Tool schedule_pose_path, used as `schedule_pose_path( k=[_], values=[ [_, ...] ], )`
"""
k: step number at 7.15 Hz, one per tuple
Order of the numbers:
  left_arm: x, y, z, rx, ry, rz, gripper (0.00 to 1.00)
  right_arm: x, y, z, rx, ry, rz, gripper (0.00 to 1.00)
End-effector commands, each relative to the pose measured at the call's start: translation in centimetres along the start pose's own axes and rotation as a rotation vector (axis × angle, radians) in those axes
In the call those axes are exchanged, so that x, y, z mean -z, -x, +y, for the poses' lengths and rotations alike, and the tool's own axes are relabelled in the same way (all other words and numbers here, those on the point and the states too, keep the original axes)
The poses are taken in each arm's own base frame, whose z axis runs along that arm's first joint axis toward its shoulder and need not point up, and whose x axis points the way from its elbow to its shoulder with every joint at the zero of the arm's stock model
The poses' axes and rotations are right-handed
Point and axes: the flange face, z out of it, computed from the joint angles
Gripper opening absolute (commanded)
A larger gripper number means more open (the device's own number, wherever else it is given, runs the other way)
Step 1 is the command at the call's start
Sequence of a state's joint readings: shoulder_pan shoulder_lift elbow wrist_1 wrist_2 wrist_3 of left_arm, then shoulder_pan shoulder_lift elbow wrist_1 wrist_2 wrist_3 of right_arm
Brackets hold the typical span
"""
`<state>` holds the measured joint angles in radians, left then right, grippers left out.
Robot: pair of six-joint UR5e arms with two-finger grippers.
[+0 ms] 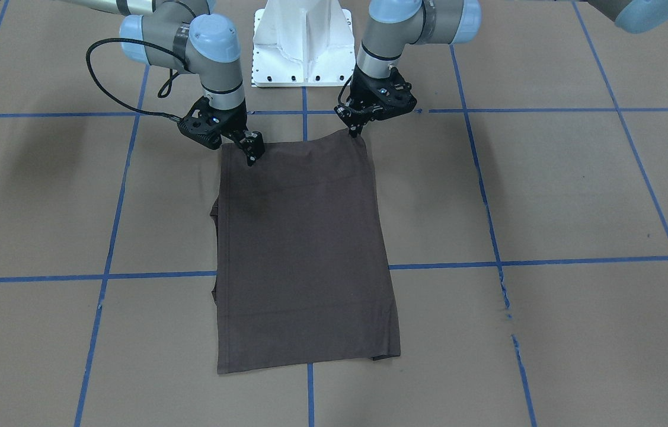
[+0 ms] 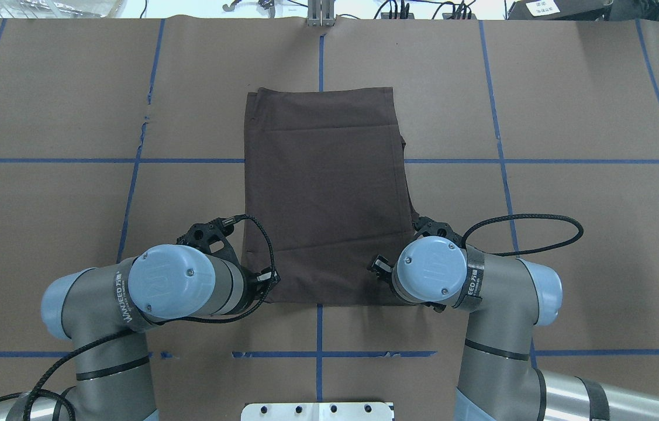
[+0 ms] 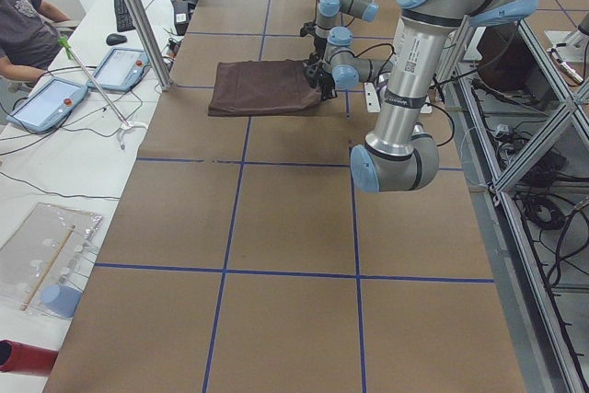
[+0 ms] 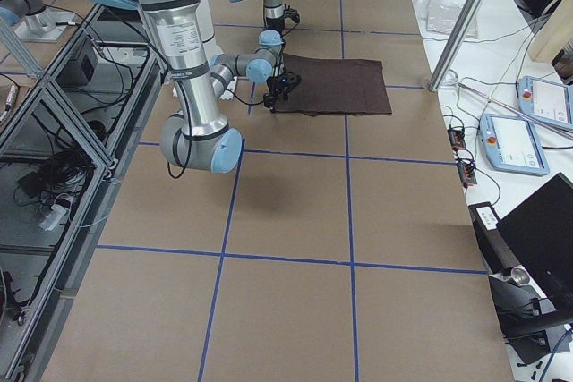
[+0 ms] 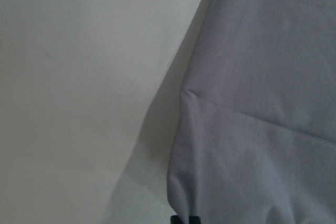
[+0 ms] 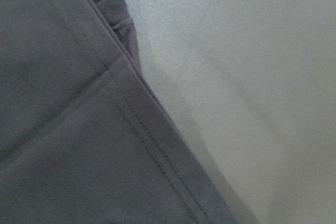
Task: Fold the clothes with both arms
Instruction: 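Grasp both near corners of the shirt with left and right grippers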
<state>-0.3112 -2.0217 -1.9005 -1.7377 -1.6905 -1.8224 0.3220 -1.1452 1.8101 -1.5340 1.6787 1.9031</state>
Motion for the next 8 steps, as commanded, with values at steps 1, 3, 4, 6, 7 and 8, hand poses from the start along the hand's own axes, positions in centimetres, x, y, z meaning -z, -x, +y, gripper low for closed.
schedule_pose_path(
  k=[1, 3, 4, 6, 7, 8],
  values=[
    [0.0, 0.0, 0.0, 0.000, 0.000, -0.001, 0.00, -0.6, -0.5, 0.4, 0.004, 0.001, 0.013, 1.00],
    [0.0, 0.0, 0.0, 0.000, -0.002, -0.001, 0.00, -0.6, -0.4, 0.4, 0.004, 0.004, 0.014, 0.81],
    [0.0, 0.0, 0.0, 0.000, -0.002, -0.002, 0.00, -0.6, -0.4, 0.4, 0.005, 0.004, 0.013, 0.44],
    [0.1, 0.0, -0.1, 0.001, -0.005, 0.000, 0.00, -0.2, -0.1, 0.6, 0.009, 0.009, 0.005, 0.17],
    [0.1, 0.0, -0.2, 0.002, -0.006, -0.001, 0.00, 0.0, 0.1, 0.7, 0.010, 0.010, 0.000, 0.16],
    [0.0, 0.1, -0.3, 0.002, -0.007, -0.002, 0.00, 0.6, 0.2, 0.7, 0.011, 0.013, -0.012, 0.16]
  ],
)
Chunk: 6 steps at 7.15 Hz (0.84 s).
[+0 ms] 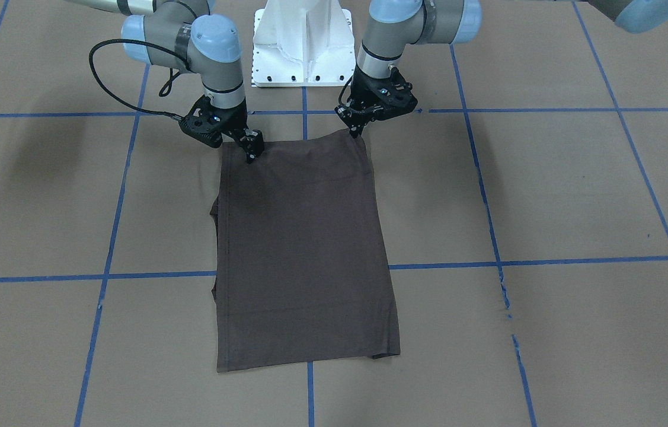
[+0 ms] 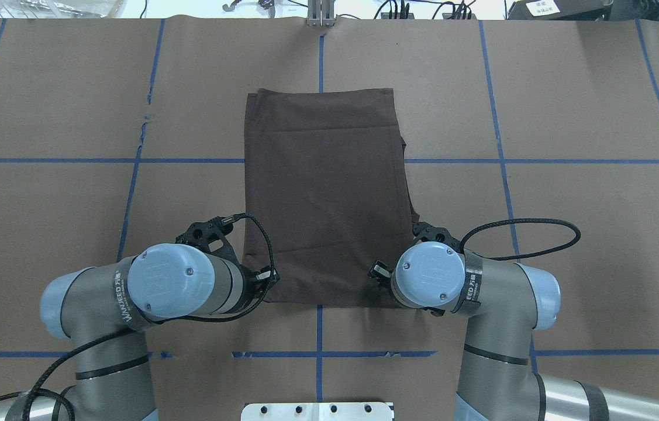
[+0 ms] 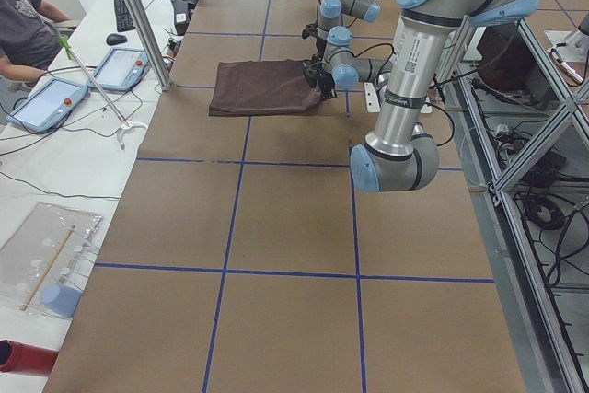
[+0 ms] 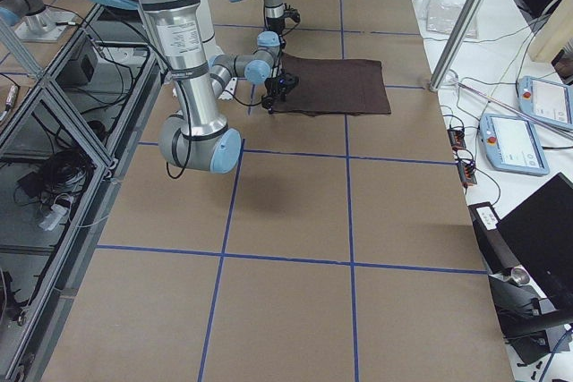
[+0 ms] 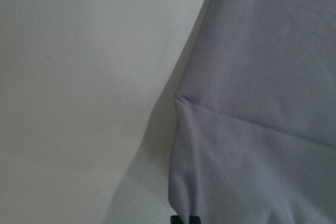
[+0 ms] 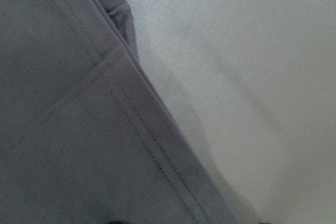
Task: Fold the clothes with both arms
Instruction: 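Grasp both near corners of the shirt with left and right grippers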
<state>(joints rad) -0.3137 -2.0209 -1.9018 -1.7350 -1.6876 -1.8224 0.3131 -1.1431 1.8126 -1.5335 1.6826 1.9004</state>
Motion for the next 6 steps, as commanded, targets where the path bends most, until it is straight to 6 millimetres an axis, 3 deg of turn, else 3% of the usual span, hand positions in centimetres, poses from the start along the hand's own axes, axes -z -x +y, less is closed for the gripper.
schedule_pose_path(
  k=[1, 3, 6],
  values=[
    [-0.1, 0.0, -0.1, -0.001, -0.001, -0.002, 0.00, 0.8, 0.3, -0.2, 0.000, 0.003, -0.015, 0.16],
    [-0.1, 0.1, 0.0, -0.002, 0.000, -0.002, 0.00, 1.0, 0.6, -0.4, -0.004, 0.002, -0.020, 0.14],
    [0.0, 0.0, -0.1, -0.004, -0.001, 0.000, 0.00, 2.2, 2.1, -0.9, -0.012, 0.002, -0.047, 0.00]
  ],
)
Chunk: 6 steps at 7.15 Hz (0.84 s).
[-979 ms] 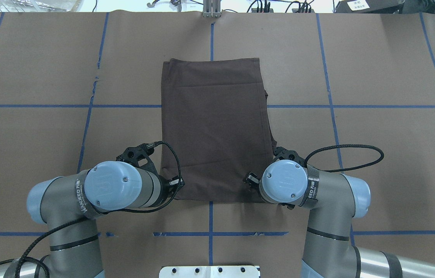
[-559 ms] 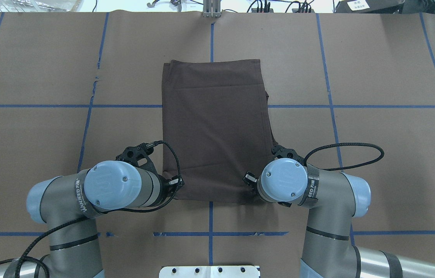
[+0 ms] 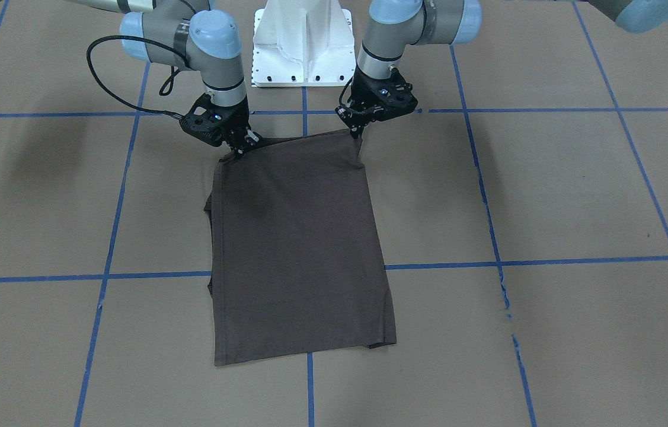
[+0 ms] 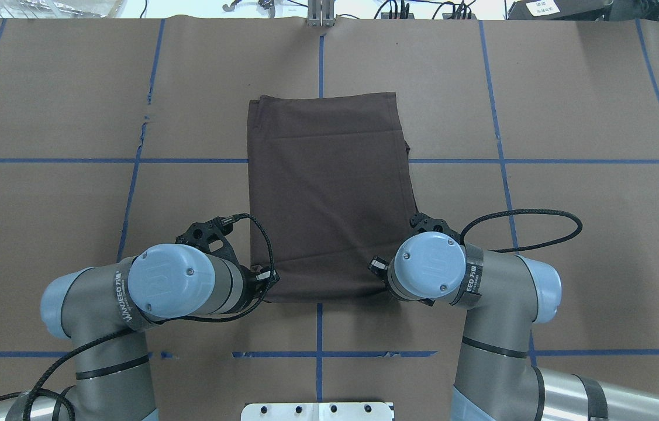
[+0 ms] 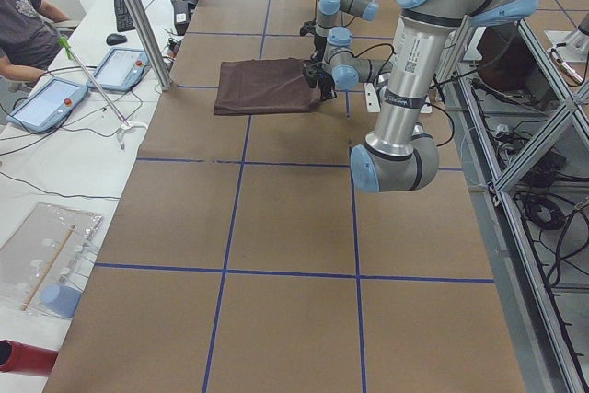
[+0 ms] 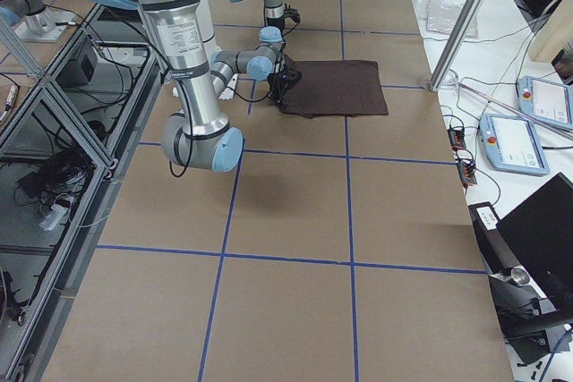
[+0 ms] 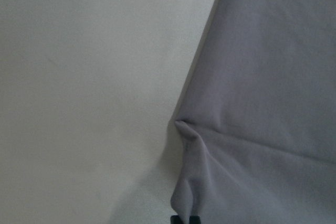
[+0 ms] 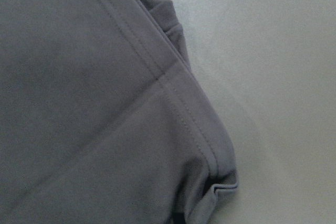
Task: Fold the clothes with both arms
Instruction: 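Lift the near edge with both grippers and fold it away from the robot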
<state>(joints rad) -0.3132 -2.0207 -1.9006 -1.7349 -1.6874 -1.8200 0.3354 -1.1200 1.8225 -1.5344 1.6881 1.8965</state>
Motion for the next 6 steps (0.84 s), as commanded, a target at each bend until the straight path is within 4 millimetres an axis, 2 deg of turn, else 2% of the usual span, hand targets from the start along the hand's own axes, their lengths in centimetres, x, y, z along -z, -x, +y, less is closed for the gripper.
schedule_pose_path(
  k=[1, 3, 4, 6],
  values=[
    [0.2, 0.1, -0.1, -0.002, 0.001, 0.002, 0.00, 0.9, 0.6, -0.3, -0.003, -0.002, -0.021, 0.00],
    [2.1, 0.0, 0.5, -0.010, 0.012, 0.037, 0.00, 4.3, 0.5, 0.1, 0.004, 0.026, -0.077, 0.00],
    [3.9, 0.3, 1.8, -0.022, 0.030, 0.048, 0.00, 6.5, -0.2, 0.8, 0.017, 0.050, -0.113, 0.00],
    [8.0, 2.0, 6.5, -0.061, 0.103, 0.028, 0.00, 9.4, -3.4, 2.7, 0.051, 0.123, -0.134, 0.00]
  ],
)
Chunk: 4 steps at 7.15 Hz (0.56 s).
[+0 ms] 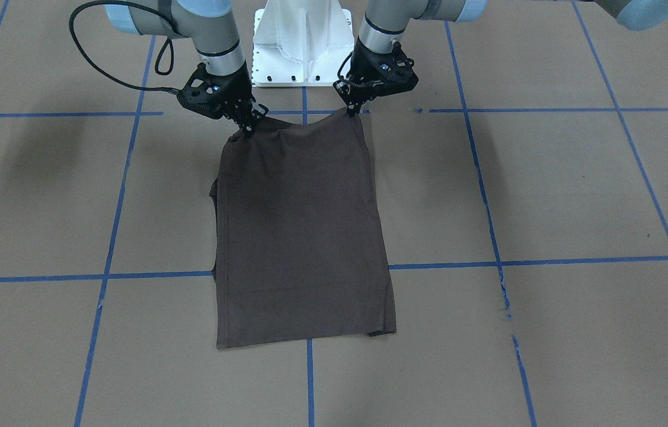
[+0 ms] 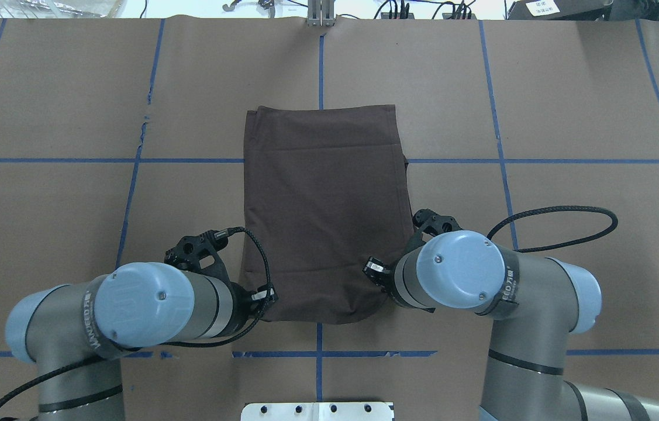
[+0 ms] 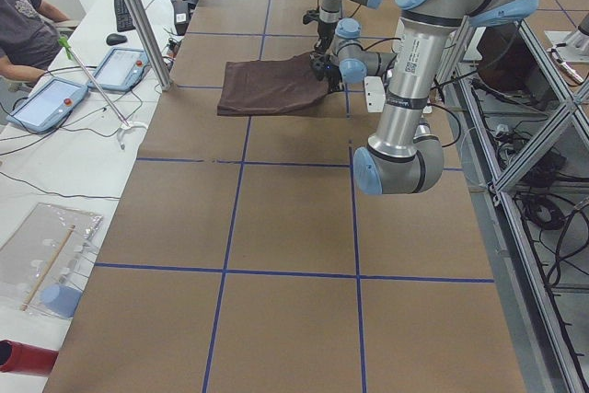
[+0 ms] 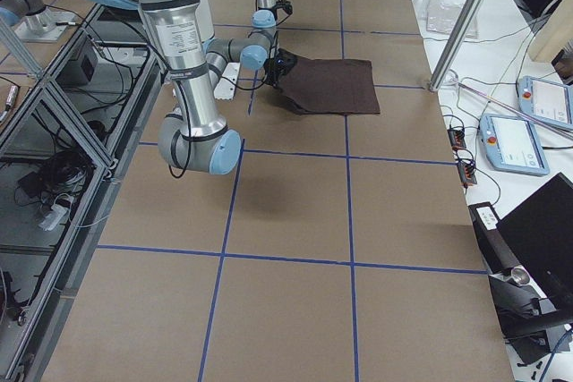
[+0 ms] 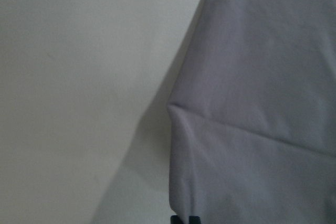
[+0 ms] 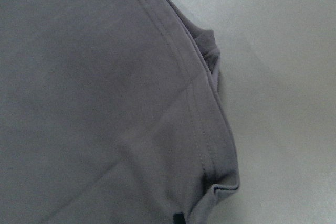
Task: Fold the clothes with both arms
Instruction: 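Lift the near edge with both grippers and fold it away from the robot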
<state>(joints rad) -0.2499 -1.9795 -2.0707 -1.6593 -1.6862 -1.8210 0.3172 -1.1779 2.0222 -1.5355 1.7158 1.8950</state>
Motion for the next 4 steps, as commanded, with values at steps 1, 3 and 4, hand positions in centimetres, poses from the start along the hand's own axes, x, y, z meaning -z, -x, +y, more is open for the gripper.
schedule_pose_path(
  k=[1, 3, 4],
  values=[
    [3.9, 1.0, 4.6, -0.033, 0.072, -0.009, 0.00, 3.4, -2.3, 2.4, 0.035, 0.073, -0.029, 0.00],
    [4.5, 1.0, 5.0, -0.039, 0.096, -0.007, 0.00, 2.6, -1.8, 3.6, 0.046, 0.102, -0.018, 0.00],
    [5.1, 0.4, 2.6, -0.024, 0.061, 0.007, 0.00, 2.9, -0.1, 1.7, 0.029, 0.070, -0.042, 0.00]
  ],
)
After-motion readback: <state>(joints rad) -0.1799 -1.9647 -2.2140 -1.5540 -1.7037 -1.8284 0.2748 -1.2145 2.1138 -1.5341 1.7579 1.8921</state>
